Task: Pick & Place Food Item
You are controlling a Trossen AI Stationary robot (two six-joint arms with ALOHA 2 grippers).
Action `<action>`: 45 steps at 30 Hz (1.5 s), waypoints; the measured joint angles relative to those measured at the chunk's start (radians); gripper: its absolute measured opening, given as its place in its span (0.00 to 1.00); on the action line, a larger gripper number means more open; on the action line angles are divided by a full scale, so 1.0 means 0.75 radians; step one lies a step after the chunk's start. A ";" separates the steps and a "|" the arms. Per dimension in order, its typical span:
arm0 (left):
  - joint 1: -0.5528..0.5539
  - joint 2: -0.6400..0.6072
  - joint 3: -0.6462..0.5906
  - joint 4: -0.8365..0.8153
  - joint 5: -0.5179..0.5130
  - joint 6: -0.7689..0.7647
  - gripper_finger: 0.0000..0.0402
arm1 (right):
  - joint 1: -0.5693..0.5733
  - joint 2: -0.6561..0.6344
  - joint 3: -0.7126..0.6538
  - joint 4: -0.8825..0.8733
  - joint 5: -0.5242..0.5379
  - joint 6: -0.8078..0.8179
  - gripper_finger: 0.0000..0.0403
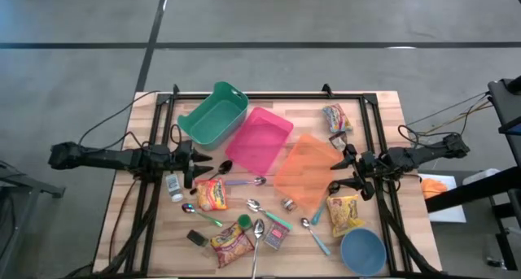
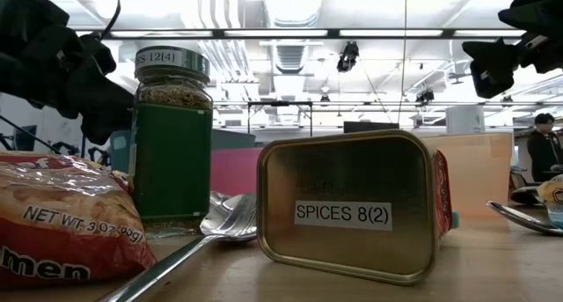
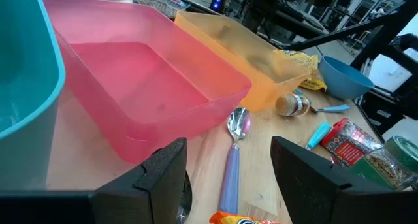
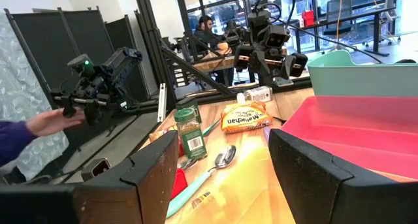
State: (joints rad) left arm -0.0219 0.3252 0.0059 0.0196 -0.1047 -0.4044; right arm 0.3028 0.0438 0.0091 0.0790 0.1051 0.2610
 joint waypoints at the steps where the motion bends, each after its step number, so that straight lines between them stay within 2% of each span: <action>1: 0.000 0.000 0.000 0.000 0.000 0.036 0.55 | 0.000 0.000 0.000 0.000 0.000 0.000 0.58; 9: -0.001 0.000 0.000 0.000 -0.001 0.249 0.55 | 0.000 0.000 0.000 0.000 0.000 0.000 0.58; 12: -0.001 0.000 -0.001 0.015 -0.007 0.222 0.55 | 0.000 0.000 0.000 0.000 0.000 0.000 0.58; 15: -0.001 -0.001 -0.001 0.093 -0.011 0.062 0.55 | 0.000 0.000 0.000 0.000 0.000 0.000 0.58; 21: -0.001 0.000 -0.001 0.105 -0.010 -0.453 0.55 | 0.000 0.000 0.000 0.000 0.000 -0.002 0.58; 25: 0.002 -0.001 -0.001 0.103 -0.060 -0.486 0.55 | 0.000 0.000 0.000 -0.001 0.000 -0.006 0.58; 27: 0.002 0.000 -0.001 0.101 -0.065 -0.587 0.55 | 0.000 0.000 0.000 0.000 0.000 -0.026 0.58; 30: 0.002 0.000 0.000 0.100 0.009 -0.746 0.55 | 0.000 0.000 0.000 -0.001 0.000 -0.106 0.58; 33: 0.002 0.010 0.055 -0.011 0.139 -0.756 0.55 | 0.000 0.000 0.000 0.000 0.000 -0.187 0.58; 35: 0.002 0.034 0.110 -0.143 0.175 -0.769 0.55 | 0.000 0.000 0.000 -0.001 0.000 -0.225 0.58; 40: 0.003 0.159 0.271 -0.504 0.190 -0.725 0.55 | 0.000 0.000 0.000 0.000 0.001 -0.247 0.58; 43: 0.003 0.257 0.350 -0.589 0.191 -0.636 0.55 | 0.000 0.000 0.000 0.000 0.001 -0.263 0.58; 45: 0.003 0.325 0.391 -0.585 0.197 -0.576 0.55 | 0.000 0.000 0.000 0.000 0.003 -0.410 0.58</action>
State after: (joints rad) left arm -0.0200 0.5690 0.2991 -0.4194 0.0429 -0.8361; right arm 0.3027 0.0438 0.0092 0.0788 0.1070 -0.0466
